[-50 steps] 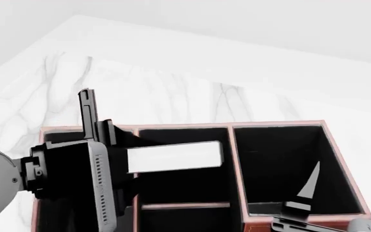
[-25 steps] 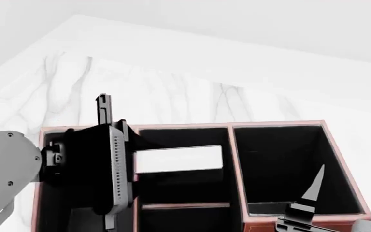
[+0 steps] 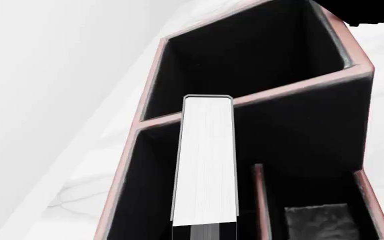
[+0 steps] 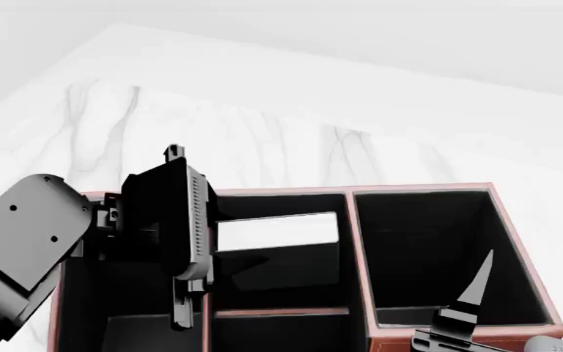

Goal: Pick up the book and place it in the front compartment of the caddy.

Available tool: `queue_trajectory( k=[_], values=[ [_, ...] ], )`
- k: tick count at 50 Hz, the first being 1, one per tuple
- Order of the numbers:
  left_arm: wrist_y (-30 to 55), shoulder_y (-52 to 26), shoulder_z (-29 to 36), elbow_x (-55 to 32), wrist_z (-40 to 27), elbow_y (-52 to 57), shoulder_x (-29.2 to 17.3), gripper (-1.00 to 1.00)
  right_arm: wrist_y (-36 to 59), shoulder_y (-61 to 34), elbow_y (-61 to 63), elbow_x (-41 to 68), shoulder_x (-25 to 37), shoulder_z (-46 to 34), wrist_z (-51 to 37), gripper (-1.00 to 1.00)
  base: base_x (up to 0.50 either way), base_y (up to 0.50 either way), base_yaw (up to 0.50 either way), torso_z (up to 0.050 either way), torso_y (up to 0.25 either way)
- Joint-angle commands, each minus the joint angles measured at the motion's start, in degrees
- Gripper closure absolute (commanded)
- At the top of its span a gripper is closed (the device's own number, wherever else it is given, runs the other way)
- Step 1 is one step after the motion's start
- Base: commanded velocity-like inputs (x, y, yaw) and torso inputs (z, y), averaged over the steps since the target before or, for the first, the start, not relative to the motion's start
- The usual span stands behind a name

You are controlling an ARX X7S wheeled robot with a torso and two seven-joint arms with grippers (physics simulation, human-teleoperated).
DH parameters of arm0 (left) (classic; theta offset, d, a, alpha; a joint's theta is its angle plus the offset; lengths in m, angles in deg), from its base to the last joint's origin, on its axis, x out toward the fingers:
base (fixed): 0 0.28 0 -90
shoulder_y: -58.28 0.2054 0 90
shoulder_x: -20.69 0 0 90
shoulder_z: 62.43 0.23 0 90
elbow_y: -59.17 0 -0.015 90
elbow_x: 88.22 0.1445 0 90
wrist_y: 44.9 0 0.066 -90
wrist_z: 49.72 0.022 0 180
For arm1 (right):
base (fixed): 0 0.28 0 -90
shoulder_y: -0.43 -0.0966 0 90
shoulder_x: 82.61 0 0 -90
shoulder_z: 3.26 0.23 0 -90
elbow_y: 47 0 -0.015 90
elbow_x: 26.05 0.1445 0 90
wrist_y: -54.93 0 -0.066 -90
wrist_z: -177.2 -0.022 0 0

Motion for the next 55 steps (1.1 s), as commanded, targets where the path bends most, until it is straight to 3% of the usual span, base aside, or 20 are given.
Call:
queue_trajectory(
  k=[1,5,6,19,24,27,28,30,32,37,40,43,44,48,49,55],
  values=[
    [-4.3,-2.3,-1.2,-1.4,0.8,-9.5,3.7,1.00,0.8,-0.9,-4.1,0.1,0.1,2.2,2.5,-1.00,0.02,0.01,0.01,0.000,0.000],
    [-5.9,-1.8,-1.0,-1.1,0.7,-10.9,4.1,1.00,0.9,-1.0,-4.2,-0.1,0.0,1.8,2.5,-1.00,0.01,0.00,0.01,0.000,0.000],
    [-6.9,-1.8,-0.9,-0.5,0.1,-12.4,4.5,-1.00,1.0,-1.1,-4.2,-0.1,0.0,1.8,2.5,-1.00,0.02,0.01,0.01,0.000,0.000],
    [-0.9,0.2,-0.8,-0.5,-3.6,-8.1,2.7,-1.00,0.9,-0.7,-3.7,0.2,0.2,1.8,2.3,-1.00,0.01,0.00,0.01,0.000,0.000],
    [2.5,4.3,-3.9,-3.2,-8.7,2.3,-1.1,-1.00,1.2,-0.7,-3.0,0.4,0.3,1.8,2.2,-1.00,0.01,0.00,0.01,0.000,0.000],
    [4.5,8.0,-6.5,-5.1,-13.7,11.3,-3.9,-1.00,1.3,-0.6,-2.4,0.6,0.3,2.0,2.0,-1.00,0.01,0.00,0.01,0.000,0.000],
    [4.4,10.5,-8.9,-5.0,-19.7,16.0,-5.1,-1.00,1.5,-0.5,-1.7,0.7,0.4,2.2,1.8,-1.00,0.00,0.00,0.00,0.000,0.000],
    [4.2,13.8,-9.7,-4.9,-22.5,22.2,-7.6,-1.00,1.6,-0.4,-1.2,0.9,0.4,2.4,1.6,-1.00,0.01,0.00,0.00,0.000,0.000],
    [6.3,18.3,-13.6,-7.3,-29.3,30.9,-10.0,-1.00,0.6,-0.1,-0.1,2.0,0.0,3.4,1.5,-1.00,0.01,0.00,0.00,0.000,0.000],
    [9.8,29.5,-24.2,-18.6,-41.5,49.8,-13.9,-1.00,0.3,0.1,2.4,3.3,-0.2,4.5,1.0,-1.00,0.00,0.00,0.00,0.000,0.000],
    [3.4,40.3,-29.4,-20.2,-47.8,60.0,-15.3,-1.00,-0.4,0.5,4.7,2.7,-0.4,4.8,0.1,-1.00,0.00,0.00,0.00,0.000,0.000],
    [-3.1,46.7,-32.4,-17.1,-51.1,63.6,-14.7,-1.00,-1.0,0.7,5.7,2.1,-0.5,4.9,-0.5,-1.00,0.00,0.00,0.00,0.000,0.000],
    [-4.3,49.7,-35.0,-20.1,-53.9,64.5,-13.7,-1.00,-1.1,0.7,6.9,1.6,-0.7,4.9,-1.1,-1.00,0.00,0.00,0.00,0.000,0.000],
    [-8.9,53.7,-39.7,-20.4,-58.5,65.6,-11.4,-1.00,-3.7,1.4,8.4,1.1,-1.1,5.1,-1.2,-1.00,0.00,0.00,0.00,0.000,0.000],
    [-13.3,56.0,-43.2,-18.7,-61.8,66.5,-8.8,-1.00,-5.1,1.9,8.5,0.9,-1.6,5.3,-1.3,-1.00,0.00,0.00,0.00,0.000,0.000],
    [-17.9,61.7,-49.3,-20.7,-66.7,70.9,-6.9,-1.00,-8.1,2.4,9.0,1.3,-2.6,6.1,-1.8,-1.00,0.00,0.00,0.00,0.000,0.000]
  ],
)
